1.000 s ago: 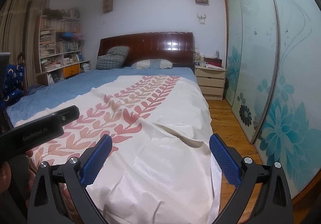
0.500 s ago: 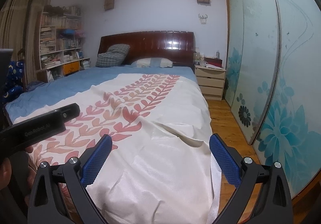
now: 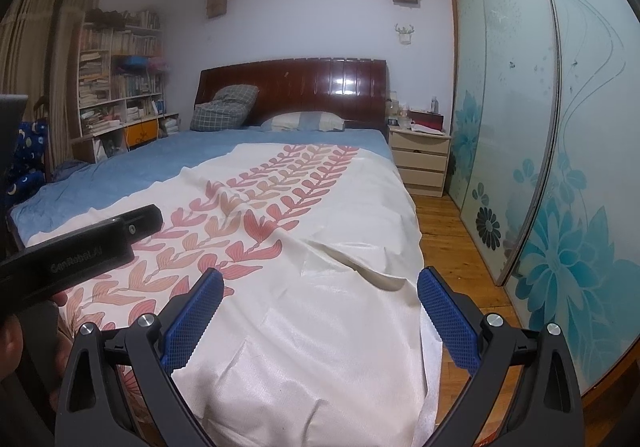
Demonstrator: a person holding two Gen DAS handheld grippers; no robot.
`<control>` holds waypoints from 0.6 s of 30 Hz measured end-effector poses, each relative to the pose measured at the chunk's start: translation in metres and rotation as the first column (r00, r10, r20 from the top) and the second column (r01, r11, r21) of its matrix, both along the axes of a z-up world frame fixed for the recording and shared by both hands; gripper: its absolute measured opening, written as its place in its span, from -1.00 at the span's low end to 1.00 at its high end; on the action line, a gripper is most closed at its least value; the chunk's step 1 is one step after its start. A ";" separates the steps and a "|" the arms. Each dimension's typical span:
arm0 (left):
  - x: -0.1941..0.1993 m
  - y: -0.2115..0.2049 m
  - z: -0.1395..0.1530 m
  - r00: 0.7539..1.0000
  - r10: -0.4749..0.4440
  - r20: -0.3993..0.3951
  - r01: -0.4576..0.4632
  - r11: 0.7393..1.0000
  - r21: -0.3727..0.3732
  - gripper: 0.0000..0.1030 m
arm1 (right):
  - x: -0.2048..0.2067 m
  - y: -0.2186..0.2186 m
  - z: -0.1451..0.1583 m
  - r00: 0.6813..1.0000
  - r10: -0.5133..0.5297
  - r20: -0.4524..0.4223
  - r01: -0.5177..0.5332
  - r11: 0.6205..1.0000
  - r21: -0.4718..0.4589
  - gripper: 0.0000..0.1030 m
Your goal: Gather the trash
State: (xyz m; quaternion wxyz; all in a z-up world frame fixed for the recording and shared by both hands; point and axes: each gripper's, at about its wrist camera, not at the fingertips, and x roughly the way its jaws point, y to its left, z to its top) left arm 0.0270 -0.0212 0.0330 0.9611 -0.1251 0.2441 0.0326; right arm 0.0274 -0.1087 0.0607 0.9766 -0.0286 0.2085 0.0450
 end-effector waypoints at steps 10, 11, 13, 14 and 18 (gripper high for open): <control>-0.002 0.000 0.000 1.000 -0.003 0.010 0.003 1.000 0.002 0.88 | 0.001 0.000 -0.001 1.000 0.000 -0.001 0.000 1.000 -0.002 0.86; -0.001 0.000 0.000 1.000 -0.002 0.009 0.002 1.000 0.002 0.88 | 0.001 0.000 -0.001 1.000 0.000 -0.002 0.000 1.000 -0.002 0.86; -0.001 0.001 0.001 1.000 0.007 0.005 -0.007 1.000 0.002 0.88 | 0.001 0.001 -0.003 1.000 0.000 -0.012 0.000 1.000 -0.008 0.86; -0.001 0.002 0.000 1.000 0.011 0.005 -0.011 1.000 0.000 0.88 | 0.001 0.001 -0.004 1.000 0.003 -0.016 -0.003 1.000 -0.009 0.86; -0.001 0.007 0.000 1.000 0.022 0.003 -0.022 1.000 -0.007 0.88 | 0.003 0.000 -0.006 1.000 0.001 -0.023 -0.001 1.000 -0.004 0.86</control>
